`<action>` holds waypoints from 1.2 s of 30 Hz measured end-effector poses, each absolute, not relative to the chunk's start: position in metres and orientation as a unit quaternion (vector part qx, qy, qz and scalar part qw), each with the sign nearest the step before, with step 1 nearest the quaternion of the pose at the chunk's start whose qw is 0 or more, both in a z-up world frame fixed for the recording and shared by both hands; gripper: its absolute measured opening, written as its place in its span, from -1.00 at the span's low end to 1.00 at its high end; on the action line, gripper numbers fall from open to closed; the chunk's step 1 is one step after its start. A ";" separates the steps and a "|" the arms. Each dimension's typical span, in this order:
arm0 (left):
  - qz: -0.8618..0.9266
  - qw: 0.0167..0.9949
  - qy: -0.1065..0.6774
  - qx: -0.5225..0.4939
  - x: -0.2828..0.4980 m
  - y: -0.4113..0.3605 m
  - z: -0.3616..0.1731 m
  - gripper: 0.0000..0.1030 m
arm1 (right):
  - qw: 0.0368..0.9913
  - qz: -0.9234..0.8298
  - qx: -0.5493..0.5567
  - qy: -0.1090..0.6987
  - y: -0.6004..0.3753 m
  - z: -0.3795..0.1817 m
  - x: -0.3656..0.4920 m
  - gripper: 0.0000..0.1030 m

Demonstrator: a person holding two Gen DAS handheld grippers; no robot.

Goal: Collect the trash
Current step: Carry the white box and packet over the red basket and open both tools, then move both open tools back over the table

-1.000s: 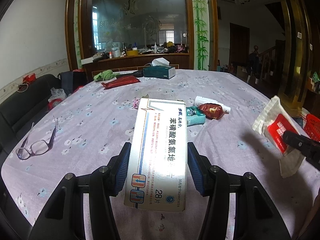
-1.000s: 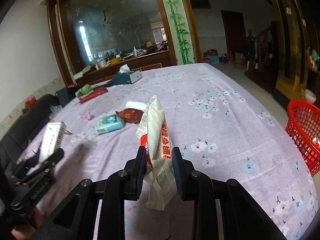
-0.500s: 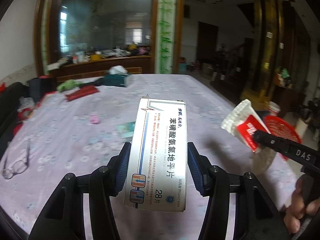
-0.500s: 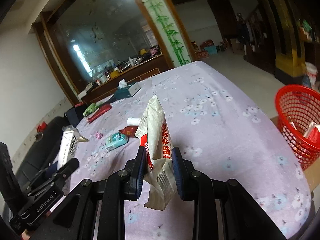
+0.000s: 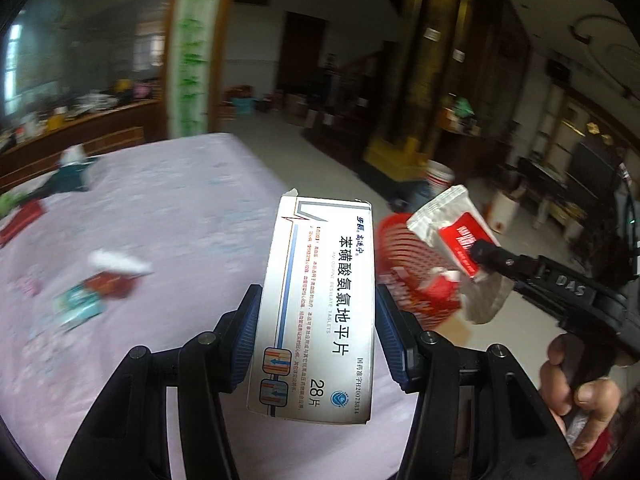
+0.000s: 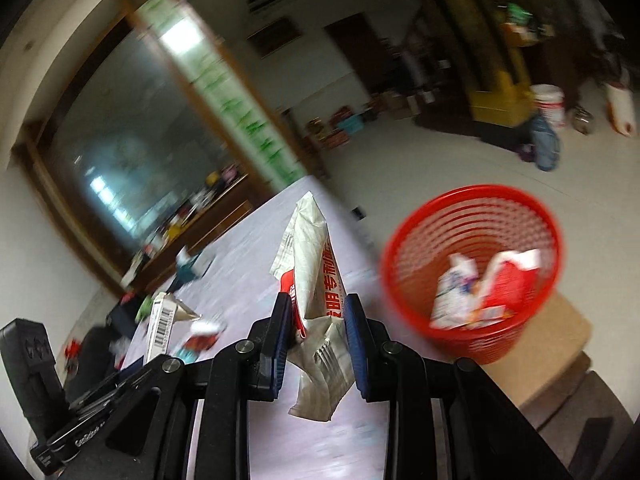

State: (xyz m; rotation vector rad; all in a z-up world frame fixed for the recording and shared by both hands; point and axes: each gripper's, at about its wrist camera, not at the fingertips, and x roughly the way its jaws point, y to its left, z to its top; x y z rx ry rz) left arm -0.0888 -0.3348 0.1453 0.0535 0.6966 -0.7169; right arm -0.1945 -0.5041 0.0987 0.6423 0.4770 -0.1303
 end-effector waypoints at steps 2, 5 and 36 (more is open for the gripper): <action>-0.366 0.866 0.340 0.027 -0.084 -0.365 0.146 0.04 | 0.914 -0.086 0.324 0.228 -0.527 0.098 -0.201 -0.44; -0.393 0.846 0.358 0.029 -0.074 -0.410 0.140 0.04 | 0.905 -0.116 0.340 0.229 -0.558 0.095 -0.210 -0.44; -0.364 0.843 0.392 0.045 -0.072 -0.369 0.094 0.42 | 0.905 -0.076 0.322 0.268 -0.544 0.076 -0.173 0.05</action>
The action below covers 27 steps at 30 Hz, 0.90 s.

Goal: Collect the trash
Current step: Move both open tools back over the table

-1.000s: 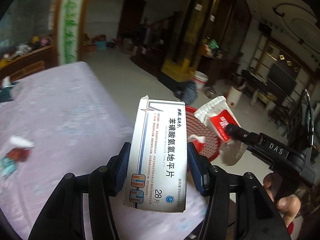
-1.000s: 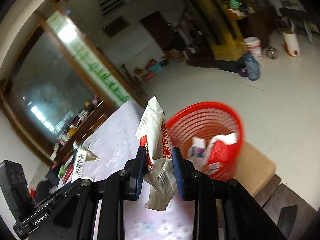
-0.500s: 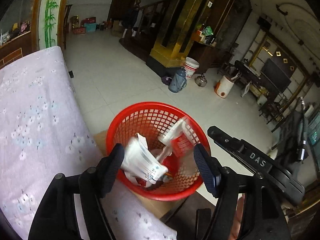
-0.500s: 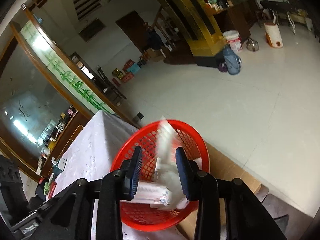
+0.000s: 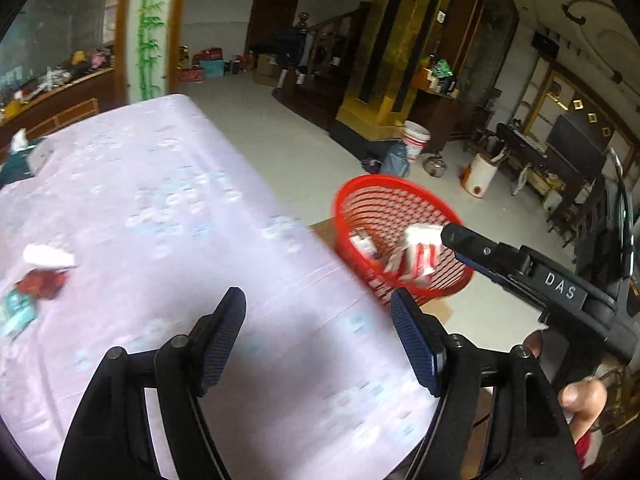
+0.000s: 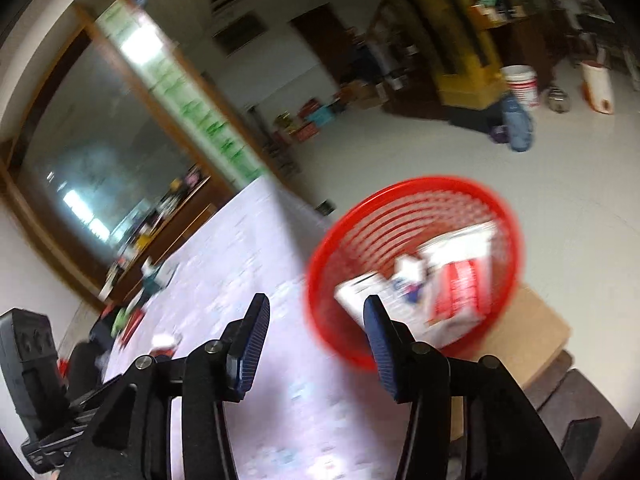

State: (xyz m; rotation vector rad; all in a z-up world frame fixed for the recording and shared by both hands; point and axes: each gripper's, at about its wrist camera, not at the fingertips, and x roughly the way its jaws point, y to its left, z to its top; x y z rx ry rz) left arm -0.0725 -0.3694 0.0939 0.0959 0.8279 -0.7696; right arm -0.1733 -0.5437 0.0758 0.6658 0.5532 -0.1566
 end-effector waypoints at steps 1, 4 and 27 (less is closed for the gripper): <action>-0.358 0.847 0.390 0.043 -0.074 -0.355 0.095 0.43 | 0.906 -0.065 0.316 0.275 -0.534 0.075 -0.170 0.06; -0.341 0.855 0.388 0.033 -0.072 -0.321 0.097 0.43 | 0.905 -0.031 0.305 0.295 -0.505 0.072 -0.155 0.06; -0.016 0.875 0.446 -0.186 0.109 0.022 0.061 0.25 | 0.907 0.087 0.196 0.363 -0.362 0.082 -0.095 0.06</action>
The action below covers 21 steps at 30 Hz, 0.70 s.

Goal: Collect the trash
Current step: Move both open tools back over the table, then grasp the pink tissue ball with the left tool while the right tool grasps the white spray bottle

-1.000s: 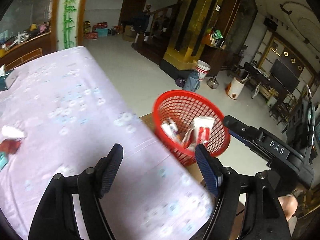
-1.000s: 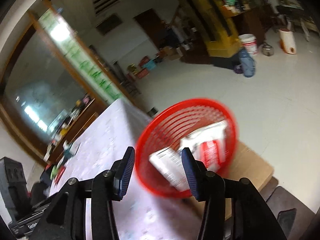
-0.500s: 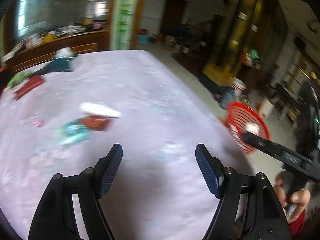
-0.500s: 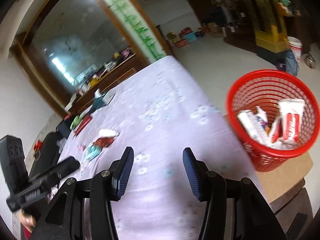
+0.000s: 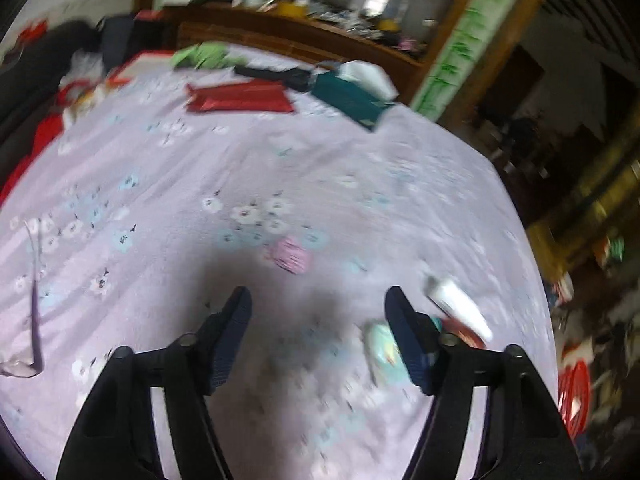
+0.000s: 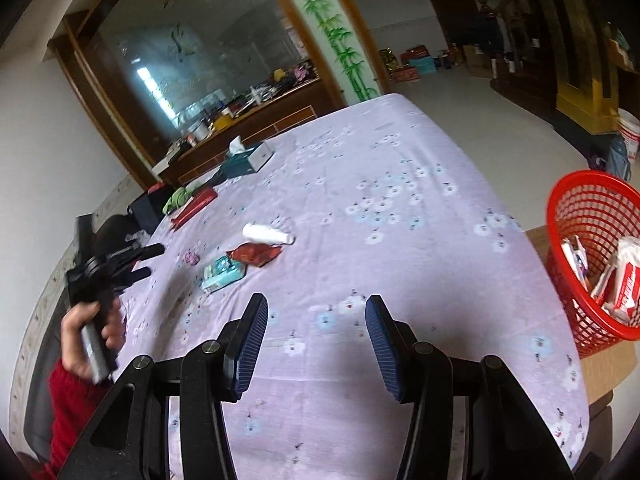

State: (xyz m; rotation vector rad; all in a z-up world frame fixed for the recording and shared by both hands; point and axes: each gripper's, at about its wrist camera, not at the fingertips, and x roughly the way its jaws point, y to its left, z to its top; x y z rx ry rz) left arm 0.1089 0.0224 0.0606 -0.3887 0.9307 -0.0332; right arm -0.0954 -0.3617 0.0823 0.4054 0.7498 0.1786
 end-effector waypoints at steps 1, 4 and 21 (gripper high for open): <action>-0.015 0.872 0.450 -0.194 0.114 0.026 0.054 0.14 | 0.907 0.088 0.193 0.365 -0.358 0.082 -0.093 0.06; -0.016 0.862 0.462 -0.207 0.129 0.031 0.039 0.05 | 0.906 0.088 0.185 0.371 -0.350 0.083 -0.086 0.06; -0.011 0.887 0.446 -0.116 0.149 0.012 0.007 -0.46 | 0.896 0.134 0.116 0.407 -0.290 0.090 0.017 0.06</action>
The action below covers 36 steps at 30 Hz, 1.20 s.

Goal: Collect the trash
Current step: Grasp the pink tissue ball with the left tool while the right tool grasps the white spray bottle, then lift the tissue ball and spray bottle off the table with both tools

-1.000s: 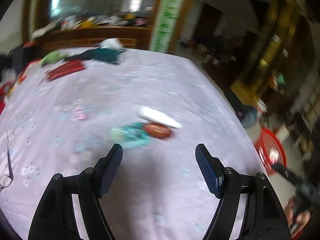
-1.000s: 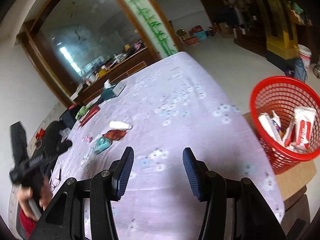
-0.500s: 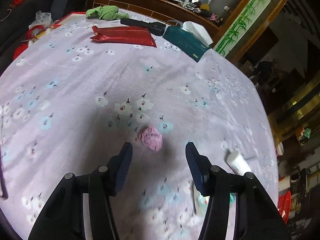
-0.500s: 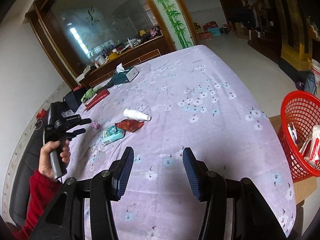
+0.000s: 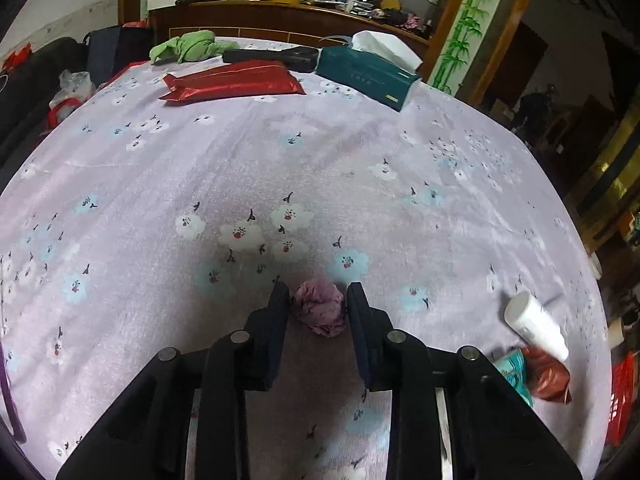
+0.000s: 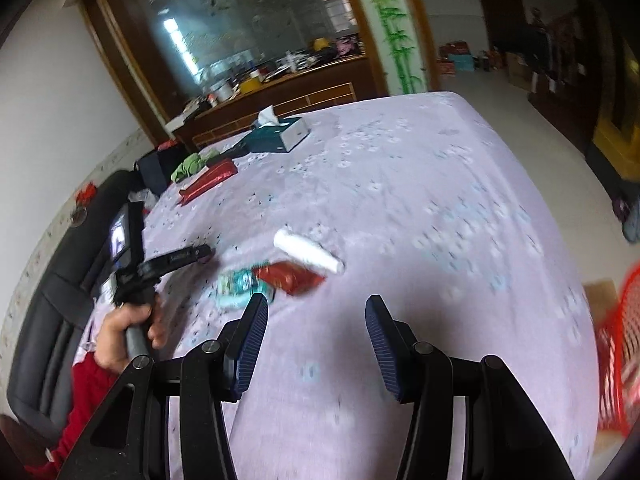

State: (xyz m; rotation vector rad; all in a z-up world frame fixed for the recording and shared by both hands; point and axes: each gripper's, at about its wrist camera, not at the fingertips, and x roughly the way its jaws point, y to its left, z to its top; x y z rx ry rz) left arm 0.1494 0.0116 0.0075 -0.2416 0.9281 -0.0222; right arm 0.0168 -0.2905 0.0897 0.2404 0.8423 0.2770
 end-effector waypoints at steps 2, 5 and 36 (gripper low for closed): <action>-0.020 0.888 0.444 -0.120 0.147 0.014 0.008 -0.46 | 0.892 0.140 0.110 0.416 -0.282 0.081 0.041 0.06; -0.033 0.888 0.441 -0.125 0.147 0.014 0.010 -0.46 | 0.887 0.146 0.099 0.426 -0.269 0.067 0.077 0.06; -0.101 0.904 0.402 -0.105 0.131 -0.015 0.035 -0.46 | 0.923 0.056 0.042 0.379 -0.236 0.045 0.098 -0.27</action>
